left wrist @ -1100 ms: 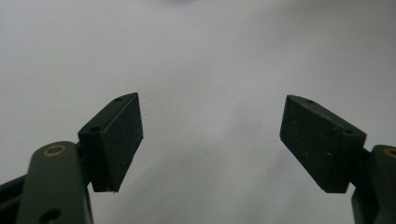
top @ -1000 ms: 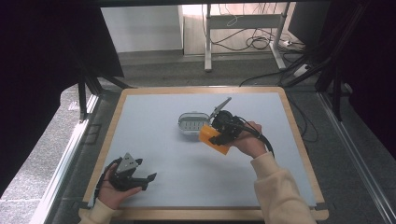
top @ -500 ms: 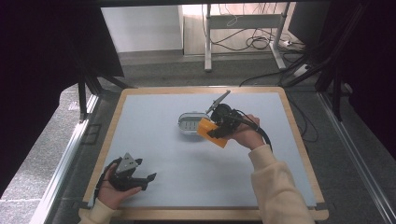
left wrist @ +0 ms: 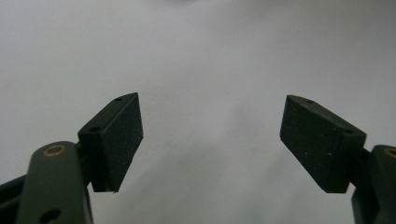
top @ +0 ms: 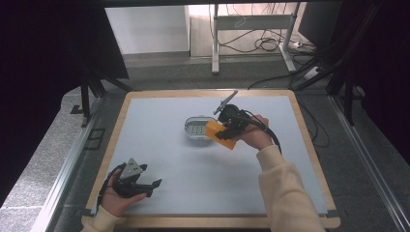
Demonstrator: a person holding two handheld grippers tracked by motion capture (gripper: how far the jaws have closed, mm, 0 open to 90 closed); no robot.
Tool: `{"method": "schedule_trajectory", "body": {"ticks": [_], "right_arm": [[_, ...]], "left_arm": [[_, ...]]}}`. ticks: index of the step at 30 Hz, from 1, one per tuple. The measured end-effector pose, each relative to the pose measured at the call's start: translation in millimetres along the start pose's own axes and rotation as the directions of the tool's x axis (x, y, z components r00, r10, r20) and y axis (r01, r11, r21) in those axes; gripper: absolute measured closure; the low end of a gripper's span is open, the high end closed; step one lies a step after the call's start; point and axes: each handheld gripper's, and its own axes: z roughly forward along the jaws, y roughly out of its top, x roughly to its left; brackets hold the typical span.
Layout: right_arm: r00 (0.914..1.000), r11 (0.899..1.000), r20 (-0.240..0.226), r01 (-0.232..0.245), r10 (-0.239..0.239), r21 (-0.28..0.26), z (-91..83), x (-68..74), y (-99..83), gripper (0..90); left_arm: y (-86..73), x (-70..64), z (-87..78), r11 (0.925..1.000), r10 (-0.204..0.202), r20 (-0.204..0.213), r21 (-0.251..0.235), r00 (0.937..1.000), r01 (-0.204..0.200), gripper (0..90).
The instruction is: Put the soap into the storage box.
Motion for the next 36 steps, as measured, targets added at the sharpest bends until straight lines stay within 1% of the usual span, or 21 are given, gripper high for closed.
{"method": "schedule_trajectory", "body": {"ticks": [7, 12, 19, 24, 28, 32, 36], "right_arm": [[0.9998, 1.000, 0.000, 0.018, -0.018, -0.005, 1.6, -2.8, 3.8, 61.7], [0.9996, 1.000, -0.002, 0.030, -0.030, 0.005, 4.8, -4.4, 7.2, 61.7], [0.9992, 0.999, -0.002, 0.040, -0.040, 0.009, 8.2, -7.3, 14.0, 61.7], [0.9987, 0.999, -0.011, 0.050, -0.050, 0.009, 10.7, -9.8, 17.4, 61.7], [0.9984, 0.998, -0.006, 0.056, -0.056, 0.015, 10.8, -13.8, 21.5, 61.7], [0.9975, 0.998, -0.011, 0.070, -0.070, -0.001, 9.1, -17.5, 24.9, 61.7], [0.9974, 0.998, -0.017, 0.070, -0.070, 0.001, 12.2, -23.6, 27.6, 61.7]], "left_arm": [[0.2, -0.3, -0.2, 1.0000, 0.003, 0.001, 0.001, 1.0000, -0.003, 20.8], [0.1, -0.1, 0.3, 1.0000, 0.003, 0.003, 0.003, 1.0000, -0.003, 20.8], [-0.1, 0.2, -0.9, 1.0000, -0.003, -0.002, -0.006, 1.0000, 0.003, 20.8], [-0.6, 1.4, -1.3, 0.9999, -0.009, -0.005, -0.012, 1.0000, 0.009, 20.8], [-0.7, 0.4, -0.6, 1.0000, 0.001, 0.002, -0.006, 1.0000, -0.001, 20.8], [0.8, -3.3, 1.4, 0.9996, 0.030, 0.015, -0.004, 0.9994, -0.030, 20.9], [0.8, -1.5, 1.2, 0.9996, 0.026, 0.014, -0.005, 0.9996, -0.026, 20.8]]}}
